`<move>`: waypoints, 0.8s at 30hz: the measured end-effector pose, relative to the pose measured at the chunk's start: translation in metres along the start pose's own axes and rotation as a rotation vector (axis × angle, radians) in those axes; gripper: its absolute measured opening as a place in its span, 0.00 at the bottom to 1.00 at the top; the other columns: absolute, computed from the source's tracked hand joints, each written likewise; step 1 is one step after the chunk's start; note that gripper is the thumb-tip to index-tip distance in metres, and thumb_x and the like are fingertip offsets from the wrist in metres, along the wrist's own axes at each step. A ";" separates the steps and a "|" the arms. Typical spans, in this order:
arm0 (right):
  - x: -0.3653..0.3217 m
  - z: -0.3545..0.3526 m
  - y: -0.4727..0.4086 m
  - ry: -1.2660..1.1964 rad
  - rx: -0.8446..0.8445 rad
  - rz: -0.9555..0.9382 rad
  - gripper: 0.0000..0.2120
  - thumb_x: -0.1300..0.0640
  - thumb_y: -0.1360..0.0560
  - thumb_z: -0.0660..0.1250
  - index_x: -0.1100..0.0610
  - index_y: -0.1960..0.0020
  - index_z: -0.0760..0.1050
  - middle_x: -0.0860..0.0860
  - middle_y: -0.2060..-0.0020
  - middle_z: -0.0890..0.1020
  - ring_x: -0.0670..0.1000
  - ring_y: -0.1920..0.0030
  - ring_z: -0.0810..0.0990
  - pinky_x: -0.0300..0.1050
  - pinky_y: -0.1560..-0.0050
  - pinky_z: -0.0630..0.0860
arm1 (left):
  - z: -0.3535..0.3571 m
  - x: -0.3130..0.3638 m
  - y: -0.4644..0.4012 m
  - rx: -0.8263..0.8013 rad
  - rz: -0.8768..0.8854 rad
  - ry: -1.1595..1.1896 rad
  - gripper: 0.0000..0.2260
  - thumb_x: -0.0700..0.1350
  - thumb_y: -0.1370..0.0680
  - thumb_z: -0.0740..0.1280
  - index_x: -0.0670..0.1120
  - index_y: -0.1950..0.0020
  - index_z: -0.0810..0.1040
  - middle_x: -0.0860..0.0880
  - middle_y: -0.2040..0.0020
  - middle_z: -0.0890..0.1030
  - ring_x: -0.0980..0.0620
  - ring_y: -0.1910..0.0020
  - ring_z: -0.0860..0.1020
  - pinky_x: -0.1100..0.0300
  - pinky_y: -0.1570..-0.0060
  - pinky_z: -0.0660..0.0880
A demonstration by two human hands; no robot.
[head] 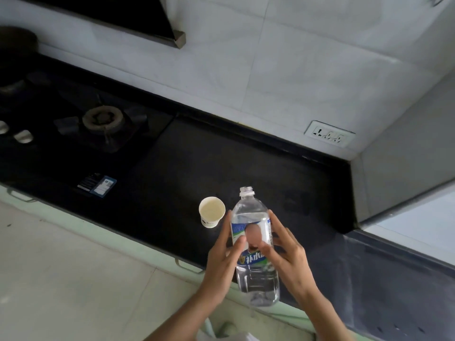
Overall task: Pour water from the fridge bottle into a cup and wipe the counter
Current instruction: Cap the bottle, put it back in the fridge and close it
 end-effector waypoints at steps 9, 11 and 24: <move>0.016 -0.037 0.019 -0.201 0.024 0.009 0.36 0.61 0.28 0.73 0.40 0.28 0.61 0.44 0.36 0.77 0.48 0.38 0.78 0.41 0.44 0.77 | 0.031 0.015 -0.015 -0.243 0.081 -0.148 0.31 0.46 0.24 0.70 0.62 0.27 0.60 0.60 0.33 0.75 0.56 0.36 0.76 0.64 0.44 0.75; 0.022 -0.042 0.022 -0.192 0.031 0.037 0.39 0.60 0.30 0.73 0.42 0.27 0.58 0.39 0.37 0.77 0.46 0.37 0.77 0.42 0.42 0.76 | 0.034 0.015 -0.023 -0.305 0.092 -0.219 0.33 0.48 0.27 0.73 0.62 0.27 0.61 0.62 0.32 0.72 0.56 0.34 0.74 0.60 0.40 0.74; 0.063 -0.044 0.030 -0.083 0.089 0.126 0.41 0.59 0.34 0.79 0.49 0.27 0.62 0.41 0.34 0.75 0.45 0.33 0.73 0.47 0.34 0.73 | 0.036 -0.019 -0.037 -0.414 0.081 -0.396 0.37 0.45 0.32 0.78 0.65 0.29 0.66 0.56 0.29 0.71 0.53 0.29 0.70 0.48 0.33 0.71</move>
Point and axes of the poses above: each hand's wrist, its own y-axis away from the middle knuckle, its own z-axis out of the palm, x = y × z, the point moved 4 cm from there along -y, towards the middle knuckle
